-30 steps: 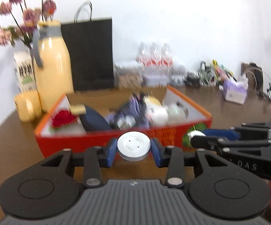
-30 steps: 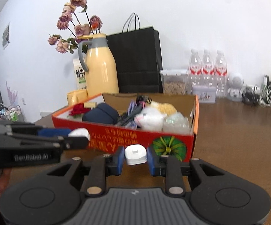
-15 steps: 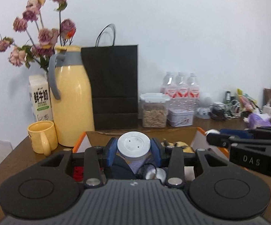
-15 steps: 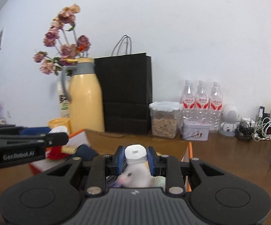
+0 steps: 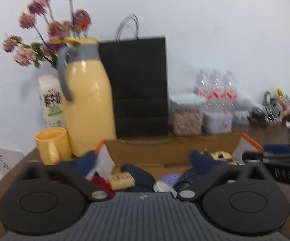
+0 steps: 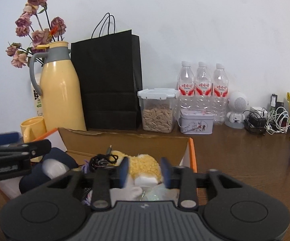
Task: Organize objects
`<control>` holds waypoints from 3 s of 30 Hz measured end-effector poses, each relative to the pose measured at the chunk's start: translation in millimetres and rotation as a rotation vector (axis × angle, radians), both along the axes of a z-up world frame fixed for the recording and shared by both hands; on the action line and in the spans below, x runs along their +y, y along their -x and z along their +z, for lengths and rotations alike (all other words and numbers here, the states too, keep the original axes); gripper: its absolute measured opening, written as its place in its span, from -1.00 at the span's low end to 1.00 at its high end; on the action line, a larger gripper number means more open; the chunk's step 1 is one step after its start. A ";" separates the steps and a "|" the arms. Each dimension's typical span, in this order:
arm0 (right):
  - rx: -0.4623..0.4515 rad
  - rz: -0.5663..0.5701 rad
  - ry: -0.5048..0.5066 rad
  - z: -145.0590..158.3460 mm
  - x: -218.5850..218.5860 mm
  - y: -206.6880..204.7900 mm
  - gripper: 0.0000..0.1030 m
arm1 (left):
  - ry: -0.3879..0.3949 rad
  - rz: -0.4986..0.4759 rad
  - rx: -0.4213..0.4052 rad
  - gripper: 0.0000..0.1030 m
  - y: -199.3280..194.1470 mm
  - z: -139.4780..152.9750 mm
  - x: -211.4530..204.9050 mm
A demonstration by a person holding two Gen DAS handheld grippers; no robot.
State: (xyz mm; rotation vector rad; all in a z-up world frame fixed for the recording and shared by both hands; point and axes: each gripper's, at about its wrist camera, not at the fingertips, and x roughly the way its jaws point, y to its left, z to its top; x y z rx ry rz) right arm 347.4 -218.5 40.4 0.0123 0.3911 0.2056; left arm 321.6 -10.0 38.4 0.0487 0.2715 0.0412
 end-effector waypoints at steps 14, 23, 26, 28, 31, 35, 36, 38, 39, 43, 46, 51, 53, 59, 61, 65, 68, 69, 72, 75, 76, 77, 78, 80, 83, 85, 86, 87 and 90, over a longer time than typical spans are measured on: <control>-0.050 0.016 0.019 10.0 9.6 26.3 1.00 | 0.023 0.048 -0.043 1.00 19.3 13.3 8.3; -0.063 0.044 0.029 35.2 14.5 80.7 1.00 | 0.007 0.018 -0.042 1.00 70.5 33.7 21.6; -0.021 0.069 0.035 36.0 19.5 101.1 1.00 | -0.021 0.018 -0.023 1.00 92.2 35.1 25.1; -0.001 0.077 0.041 34.8 22.7 116.5 1.00 | -0.034 0.011 0.003 1.00 107.1 34.0 27.6; 0.023 0.079 0.048 30.6 25.5 139.8 1.00 | -0.041 0.003 0.053 1.00 128.1 28.8 32.2; 0.072 0.063 0.045 20.8 25.2 160.6 1.00 | -0.021 0.002 0.143 1.00 148.8 16.3 38.5; 0.087 0.059 0.041 18.3 24.8 163.8 1.00 | -0.015 0.003 0.162 1.00 153.1 12.4 39.5; 0.118 0.055 0.038 12.7 24.3 169.4 1.00 | -0.005 0.005 0.194 1.00 161.0 5.2 41.4; 0.130 0.052 0.036 10.2 24.0 171.9 1.00 | 0.000 0.004 0.205 1.00 164.1 2.0 42.7; 0.157 0.044 0.033 4.8 23.1 178.6 1.00 | 0.013 0.002 0.239 1.00 174.1 -6.0 42.6; 0.162 0.041 0.026 3.5 22.2 184.6 1.00 | 0.018 -0.004 0.242 1.00 179.6 -7.5 41.5; 0.160 0.040 0.024 5.7 21.4 187.6 1.00 | 0.021 -0.004 0.243 1.00 181.0 -6.1 40.0; 0.159 0.039 0.022 6.3 20.8 188.3 1.00 | 0.021 -0.005 0.244 1.00 181.2 -5.7 39.5; 0.163 0.044 0.017 6.4 20.1 189.6 1.00 | 0.021 -0.002 0.243 1.00 182.2 -5.6 39.4; 0.162 0.043 0.018 6.5 20.4 189.7 1.00 | 0.020 0.002 0.243 1.00 183.1 -5.7 39.1; 0.162 0.044 0.017 6.5 20.2 190.1 1.00 | 0.022 0.005 0.243 1.00 183.9 -5.7 39.7; 0.164 0.049 0.014 7.1 20.1 190.6 1.00 | 0.023 0.002 0.243 1.00 184.2 -5.6 40.1; 0.164 0.048 0.016 7.2 20.3 190.7 1.00 | 0.022 0.002 0.243 1.00 184.4 -5.5 40.3; 0.164 0.047 0.017 7.4 20.5 191.1 1.00 | 0.023 0.002 0.242 1.00 184.6 -5.4 40.5; 0.164 0.047 0.016 7.3 20.3 191.1 1.00 | 0.023 0.001 0.242 1.00 184.7 -5.5 40.9; 0.164 0.048 0.016 7.3 20.3 191.1 1.00 | 0.023 0.000 0.242 1.00 184.7 -5.5 40.9; 0.163 0.048 0.016 7.2 20.3 191.1 1.00 | 0.022 0.000 0.241 1.00 184.8 -5.4 41.1; 0.164 0.048 0.016 7.2 20.3 191.2 1.00 | 0.022 0.000 0.241 1.00 185.1 -5.2 41.2; 0.163 0.048 0.016 7.4 20.2 191.3 1.00 | 0.022 0.000 0.241 1.00 185.4 -5.2 41.3; 0.163 0.048 0.016 7.3 20.0 191.5 1.00 | 0.022 0.003 0.239 1.00 186.5 -4.7 41.6; 0.164 0.047 0.017 7.2 20.2 191.5 1.00 | 0.022 0.003 0.237 1.00 187.3 -4.0 41.4; 0.164 0.048 0.017 7.3 20.1 191.6 1.00 | 0.021 0.002 0.237 1.00 187.5 -3.7 41.4; 0.163 0.048 0.016 7.1 20.0 191.7 1.00 | 0.021 0.003 0.237 1.00 187.7 -3.7 41.3; 0.163 0.048 0.016 7.1 20.2 191.7 1.00 | 0.020 0.003 0.236 1.00 187.9 -3.6 41.0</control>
